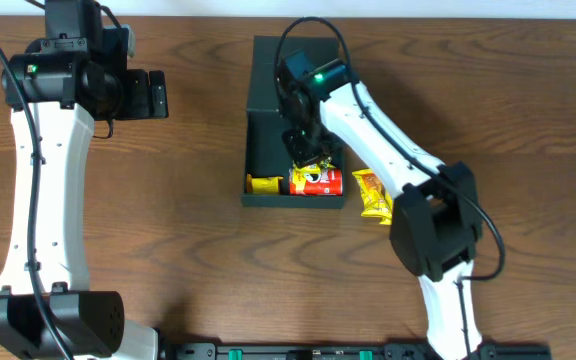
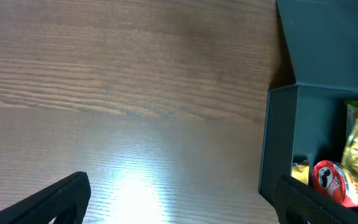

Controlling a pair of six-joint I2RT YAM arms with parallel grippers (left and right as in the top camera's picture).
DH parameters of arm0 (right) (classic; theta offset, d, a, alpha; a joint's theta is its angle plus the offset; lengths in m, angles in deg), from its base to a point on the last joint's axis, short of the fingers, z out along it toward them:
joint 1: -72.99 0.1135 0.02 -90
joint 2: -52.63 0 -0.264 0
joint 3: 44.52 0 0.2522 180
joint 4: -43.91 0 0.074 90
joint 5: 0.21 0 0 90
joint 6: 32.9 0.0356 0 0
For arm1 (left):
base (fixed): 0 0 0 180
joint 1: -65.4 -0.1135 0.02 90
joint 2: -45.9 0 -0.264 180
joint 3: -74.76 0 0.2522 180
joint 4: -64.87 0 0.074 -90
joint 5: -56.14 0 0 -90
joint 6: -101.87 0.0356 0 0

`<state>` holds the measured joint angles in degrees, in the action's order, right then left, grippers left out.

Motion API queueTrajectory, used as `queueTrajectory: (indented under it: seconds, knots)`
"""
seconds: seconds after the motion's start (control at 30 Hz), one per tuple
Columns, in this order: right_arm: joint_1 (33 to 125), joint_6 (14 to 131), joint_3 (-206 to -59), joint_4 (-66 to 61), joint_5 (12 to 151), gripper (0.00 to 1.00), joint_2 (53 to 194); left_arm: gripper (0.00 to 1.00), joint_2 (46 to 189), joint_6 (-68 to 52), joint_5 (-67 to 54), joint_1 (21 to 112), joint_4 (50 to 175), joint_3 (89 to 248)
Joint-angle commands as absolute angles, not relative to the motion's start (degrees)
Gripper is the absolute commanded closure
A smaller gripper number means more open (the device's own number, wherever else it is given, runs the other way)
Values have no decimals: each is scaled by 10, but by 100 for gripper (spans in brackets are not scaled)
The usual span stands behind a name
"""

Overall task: Pack container
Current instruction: 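Carry the yellow packet into the box and release it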

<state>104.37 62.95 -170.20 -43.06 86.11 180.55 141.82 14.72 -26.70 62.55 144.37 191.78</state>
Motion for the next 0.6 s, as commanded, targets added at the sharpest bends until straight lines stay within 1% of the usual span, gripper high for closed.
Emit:
queueTrajectory:
  seconds: [0.0,0.47,0.5,0.53,0.57]
  knots:
    - [1049,622,-1702,-423,857,99,1824,5,1422,151,-264,624,1444,1922]
    - [1049,668,-1702,-403,896,99,1852,5,1422,151,-264,624,1444,1922]
    - [1049,667,-1702,-403,896,91,1852,5,1422,151,-264,624,1444,1922]
    - [1049,667,-1702,-403,896,74,1852,5,1422,151,-264,624,1443,1922]
    - [1049,667,-1702,-404,896,66,1852,5,1422,151,-264,624,1443,1922]
